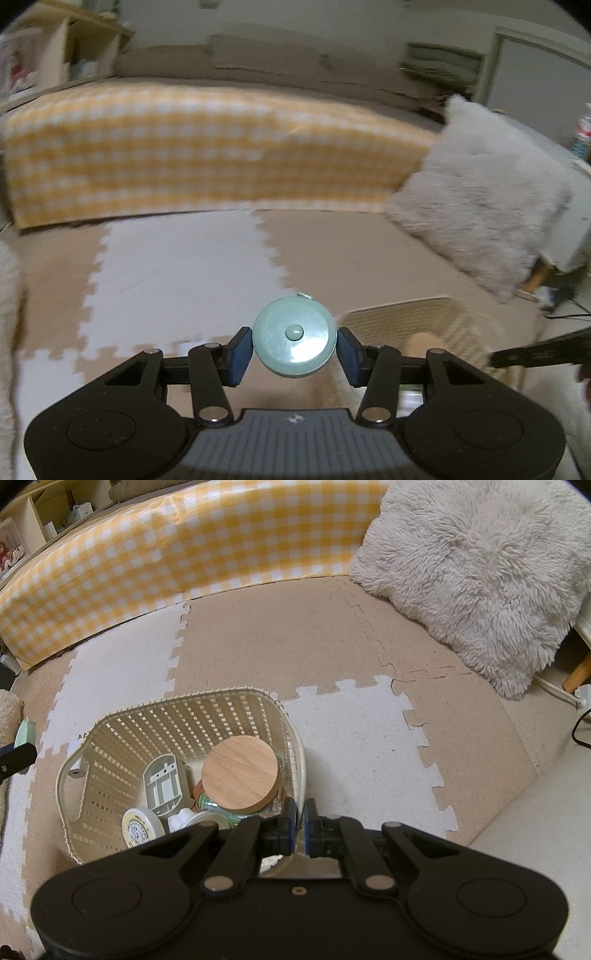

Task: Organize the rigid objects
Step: 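Close the left tool on the mint-green tape measure and lift it, then carry the green tape measure into the basket and open the left tool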

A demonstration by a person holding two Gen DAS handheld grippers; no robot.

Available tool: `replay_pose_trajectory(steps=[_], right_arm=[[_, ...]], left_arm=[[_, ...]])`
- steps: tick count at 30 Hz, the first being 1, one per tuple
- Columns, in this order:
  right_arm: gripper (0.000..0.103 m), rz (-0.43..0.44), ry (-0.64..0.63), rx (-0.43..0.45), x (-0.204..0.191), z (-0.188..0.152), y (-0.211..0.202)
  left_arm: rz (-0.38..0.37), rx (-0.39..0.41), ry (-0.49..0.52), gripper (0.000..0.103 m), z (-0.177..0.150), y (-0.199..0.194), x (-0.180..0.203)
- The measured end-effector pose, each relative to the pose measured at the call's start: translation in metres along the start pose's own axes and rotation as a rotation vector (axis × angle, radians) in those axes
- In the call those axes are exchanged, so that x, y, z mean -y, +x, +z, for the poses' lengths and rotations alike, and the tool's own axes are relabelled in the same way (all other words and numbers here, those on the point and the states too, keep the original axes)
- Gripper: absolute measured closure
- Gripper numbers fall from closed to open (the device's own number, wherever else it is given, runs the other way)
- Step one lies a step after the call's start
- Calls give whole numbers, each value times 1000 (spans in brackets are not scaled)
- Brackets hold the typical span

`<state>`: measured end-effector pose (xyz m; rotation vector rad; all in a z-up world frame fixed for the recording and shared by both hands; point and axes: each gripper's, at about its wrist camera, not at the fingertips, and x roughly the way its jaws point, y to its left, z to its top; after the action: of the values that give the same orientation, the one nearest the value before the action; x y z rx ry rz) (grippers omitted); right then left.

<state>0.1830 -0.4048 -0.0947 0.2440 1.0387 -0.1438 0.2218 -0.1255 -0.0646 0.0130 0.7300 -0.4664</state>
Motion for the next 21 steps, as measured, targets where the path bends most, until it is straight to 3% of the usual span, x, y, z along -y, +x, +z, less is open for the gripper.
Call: replay_pose_trajectory(steps=[9, 16, 21], right_arm=[[98, 0, -1, -1, 0, 0, 0], [98, 1, 0, -1, 0, 0, 1], [98, 5, 2, -1, 0, -1, 1]], left_arm=[[-101, -63, 134, 53, -4, 23, 57], [-102, -135, 194, 53, -8, 58, 89], [-40, -174, 264, 52, -10, 79, 98]])
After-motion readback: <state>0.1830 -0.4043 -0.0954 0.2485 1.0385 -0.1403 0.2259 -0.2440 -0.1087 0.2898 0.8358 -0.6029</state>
